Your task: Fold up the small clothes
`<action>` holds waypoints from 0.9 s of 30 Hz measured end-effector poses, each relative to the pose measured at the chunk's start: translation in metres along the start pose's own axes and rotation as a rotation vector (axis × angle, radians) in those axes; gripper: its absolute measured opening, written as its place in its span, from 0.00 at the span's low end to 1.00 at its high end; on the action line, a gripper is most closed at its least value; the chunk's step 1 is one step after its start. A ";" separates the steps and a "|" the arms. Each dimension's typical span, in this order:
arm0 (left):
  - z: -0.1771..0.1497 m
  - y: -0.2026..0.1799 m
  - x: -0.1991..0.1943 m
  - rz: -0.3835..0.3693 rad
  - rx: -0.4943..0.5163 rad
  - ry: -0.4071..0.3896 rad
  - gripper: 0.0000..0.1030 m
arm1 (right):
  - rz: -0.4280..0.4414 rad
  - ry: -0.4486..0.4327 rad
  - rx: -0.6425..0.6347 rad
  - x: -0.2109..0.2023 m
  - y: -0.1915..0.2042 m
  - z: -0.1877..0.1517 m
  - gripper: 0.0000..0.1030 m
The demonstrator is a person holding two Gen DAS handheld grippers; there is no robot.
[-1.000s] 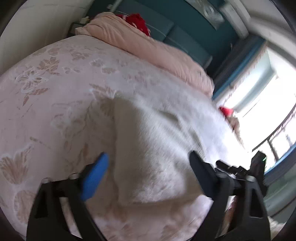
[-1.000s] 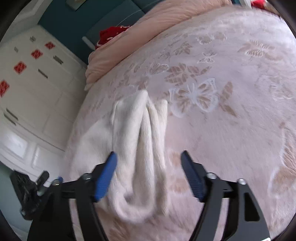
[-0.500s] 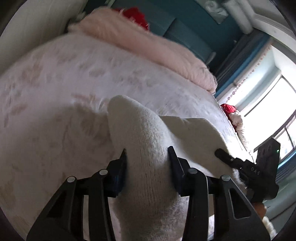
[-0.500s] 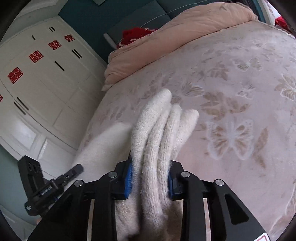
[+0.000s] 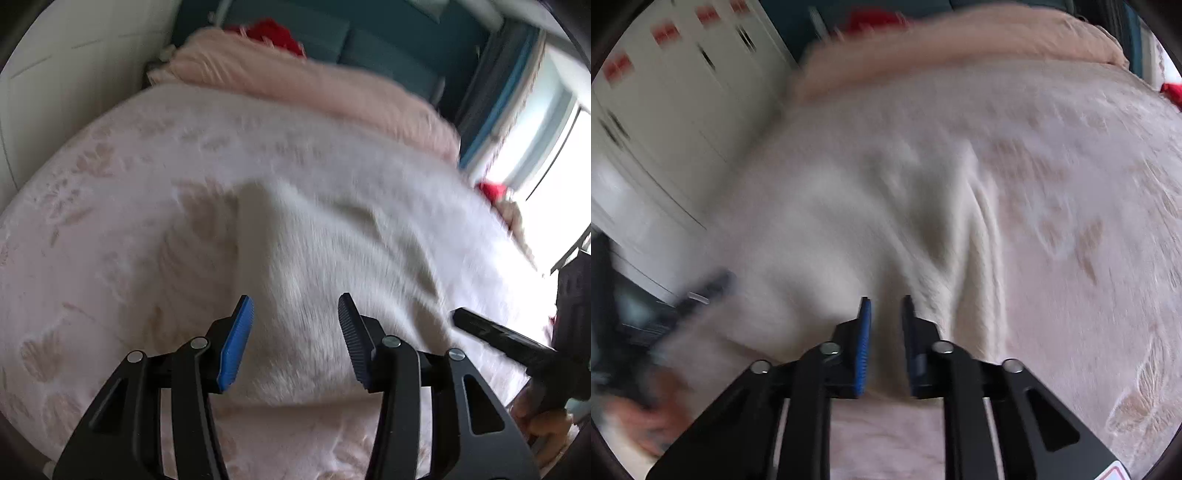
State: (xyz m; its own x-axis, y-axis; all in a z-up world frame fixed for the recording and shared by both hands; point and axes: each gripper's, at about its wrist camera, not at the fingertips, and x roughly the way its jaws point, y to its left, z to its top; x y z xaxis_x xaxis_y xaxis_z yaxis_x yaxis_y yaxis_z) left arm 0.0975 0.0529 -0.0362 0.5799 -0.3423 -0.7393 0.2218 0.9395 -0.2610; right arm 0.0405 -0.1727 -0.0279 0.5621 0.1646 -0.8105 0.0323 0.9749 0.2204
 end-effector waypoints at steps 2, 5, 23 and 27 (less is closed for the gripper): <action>-0.014 -0.004 0.032 0.098 0.058 0.085 0.46 | 0.031 0.034 0.071 0.018 -0.015 -0.010 0.00; -0.024 -0.011 0.033 0.169 0.131 0.067 0.47 | 0.049 0.004 0.131 -0.015 -0.009 -0.001 0.00; -0.031 -0.048 -0.043 0.212 0.161 0.036 0.46 | -0.104 -0.011 0.026 -0.016 -0.005 -0.024 0.01; -0.034 -0.045 -0.036 0.227 0.157 0.059 0.46 | -0.214 0.054 -0.051 0.014 -0.015 -0.019 0.00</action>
State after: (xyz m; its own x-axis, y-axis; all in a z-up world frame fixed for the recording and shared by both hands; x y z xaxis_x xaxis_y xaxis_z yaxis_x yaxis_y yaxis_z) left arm 0.0405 0.0231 -0.0189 0.5827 -0.1174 -0.8041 0.2124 0.9771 0.0113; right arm 0.0317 -0.1818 -0.0530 0.5014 -0.0406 -0.8643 0.1039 0.9945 0.0135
